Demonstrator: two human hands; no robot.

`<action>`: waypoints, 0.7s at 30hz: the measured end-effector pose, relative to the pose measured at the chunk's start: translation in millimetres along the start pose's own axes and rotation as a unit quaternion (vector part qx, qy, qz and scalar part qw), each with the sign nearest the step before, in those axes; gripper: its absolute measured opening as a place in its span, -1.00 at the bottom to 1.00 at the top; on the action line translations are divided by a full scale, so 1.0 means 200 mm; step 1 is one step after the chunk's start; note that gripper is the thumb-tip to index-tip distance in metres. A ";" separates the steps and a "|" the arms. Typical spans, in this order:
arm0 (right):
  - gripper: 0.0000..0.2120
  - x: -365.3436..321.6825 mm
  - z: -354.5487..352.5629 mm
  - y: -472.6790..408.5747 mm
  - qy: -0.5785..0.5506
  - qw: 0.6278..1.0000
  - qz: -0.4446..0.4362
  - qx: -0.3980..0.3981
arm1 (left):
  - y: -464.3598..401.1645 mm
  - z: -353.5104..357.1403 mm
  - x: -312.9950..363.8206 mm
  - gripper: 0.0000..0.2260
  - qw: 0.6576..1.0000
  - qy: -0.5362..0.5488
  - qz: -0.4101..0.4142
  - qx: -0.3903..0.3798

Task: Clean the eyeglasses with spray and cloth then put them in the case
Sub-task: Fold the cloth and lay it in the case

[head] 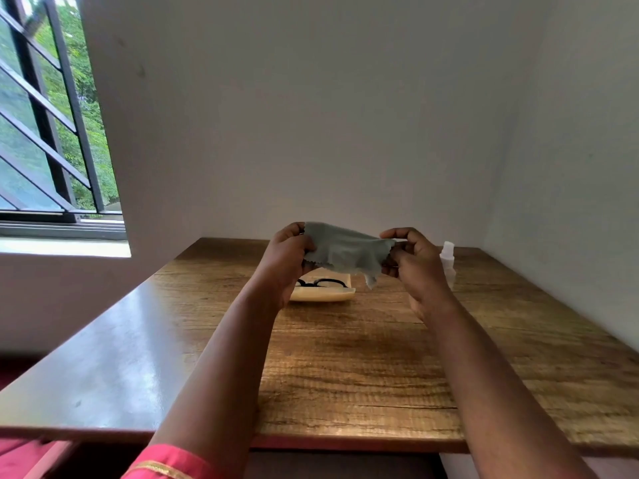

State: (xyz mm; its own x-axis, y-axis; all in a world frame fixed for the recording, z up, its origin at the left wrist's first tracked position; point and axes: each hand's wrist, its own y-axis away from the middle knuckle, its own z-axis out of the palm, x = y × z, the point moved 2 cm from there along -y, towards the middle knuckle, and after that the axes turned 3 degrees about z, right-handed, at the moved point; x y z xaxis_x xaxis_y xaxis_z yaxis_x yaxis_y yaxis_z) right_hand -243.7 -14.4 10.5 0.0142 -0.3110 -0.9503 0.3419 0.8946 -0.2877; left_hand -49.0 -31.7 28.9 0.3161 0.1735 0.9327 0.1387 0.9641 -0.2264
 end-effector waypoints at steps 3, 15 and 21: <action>-0.69 -0.01 0.00 0.00 -0.014 1.000 0.022 -0.001 | -0.01 0.00 -0.01 -0.75 1.000 0.017 -0.016 -0.013; -0.81 0.04 0.02 -0.01 0.013 0.998 0.055 0.022 | -0.01 -0.01 -0.04 -0.76 0.995 -0.098 0.009 -0.009; -0.75 0.05 0.01 -0.01 0.032 0.995 0.092 -0.011 | -0.01 -0.02 -0.05 -0.67 0.993 -0.117 0.010 -0.009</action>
State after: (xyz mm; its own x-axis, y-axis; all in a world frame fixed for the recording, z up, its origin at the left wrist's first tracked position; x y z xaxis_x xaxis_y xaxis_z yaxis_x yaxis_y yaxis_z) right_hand -242.6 -20.7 2.1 0.0150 -0.1212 -0.9925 0.3184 0.9416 -0.1101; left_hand -48.4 -37.3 18.1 0.0928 0.2365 0.9672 0.1529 0.9565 -0.2486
